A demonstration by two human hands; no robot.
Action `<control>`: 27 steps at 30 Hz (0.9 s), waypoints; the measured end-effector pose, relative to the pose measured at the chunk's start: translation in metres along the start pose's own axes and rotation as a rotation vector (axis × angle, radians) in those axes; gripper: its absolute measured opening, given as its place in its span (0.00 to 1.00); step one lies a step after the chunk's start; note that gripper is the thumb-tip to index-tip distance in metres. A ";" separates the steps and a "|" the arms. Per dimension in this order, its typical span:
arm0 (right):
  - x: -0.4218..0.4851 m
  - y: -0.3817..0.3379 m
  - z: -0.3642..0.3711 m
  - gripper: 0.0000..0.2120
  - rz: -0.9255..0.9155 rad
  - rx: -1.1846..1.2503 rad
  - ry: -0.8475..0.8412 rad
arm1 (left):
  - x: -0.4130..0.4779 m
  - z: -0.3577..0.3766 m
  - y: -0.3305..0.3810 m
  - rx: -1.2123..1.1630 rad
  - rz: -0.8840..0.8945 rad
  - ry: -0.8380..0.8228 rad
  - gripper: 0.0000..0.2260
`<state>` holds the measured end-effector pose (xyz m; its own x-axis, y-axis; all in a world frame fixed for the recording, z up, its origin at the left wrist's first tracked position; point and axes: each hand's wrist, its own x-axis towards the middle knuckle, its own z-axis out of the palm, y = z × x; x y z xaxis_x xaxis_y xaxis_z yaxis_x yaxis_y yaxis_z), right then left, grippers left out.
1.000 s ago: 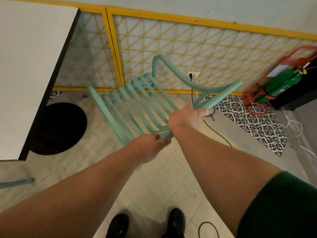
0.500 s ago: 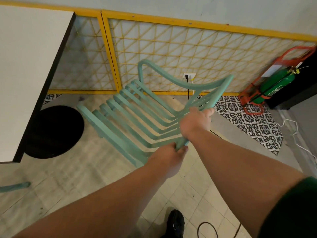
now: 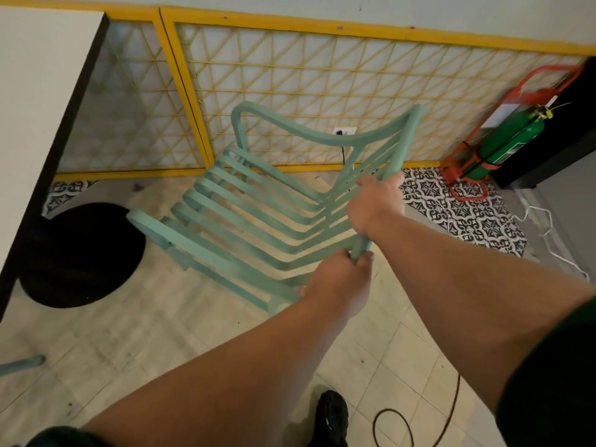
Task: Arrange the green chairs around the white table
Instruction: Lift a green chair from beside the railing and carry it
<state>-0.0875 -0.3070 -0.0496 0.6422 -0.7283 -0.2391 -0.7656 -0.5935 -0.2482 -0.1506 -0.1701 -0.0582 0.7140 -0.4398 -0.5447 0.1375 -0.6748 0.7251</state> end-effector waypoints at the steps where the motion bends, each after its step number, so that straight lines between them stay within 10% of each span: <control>1: 0.003 0.001 -0.001 0.24 -0.003 0.007 0.003 | 0.001 0.001 0.003 -0.002 0.000 0.003 0.20; 10: 0.013 0.005 0.003 0.25 -0.039 0.000 0.015 | 0.018 -0.046 -0.042 -0.021 0.035 -0.116 0.32; 18: 0.025 0.001 0.003 0.23 -0.019 -0.067 0.055 | 0.101 -0.129 -0.136 0.878 -0.057 -0.239 0.54; 27: 0.024 0.000 0.001 0.26 -0.050 -0.128 0.056 | 0.139 -0.129 -0.154 0.980 -0.069 -0.303 0.49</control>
<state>-0.0719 -0.3238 -0.0564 0.6796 -0.7123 -0.1757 -0.7334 -0.6661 -0.1362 0.0161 -0.0506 -0.1916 0.5037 -0.4207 -0.7545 -0.5460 -0.8319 0.0993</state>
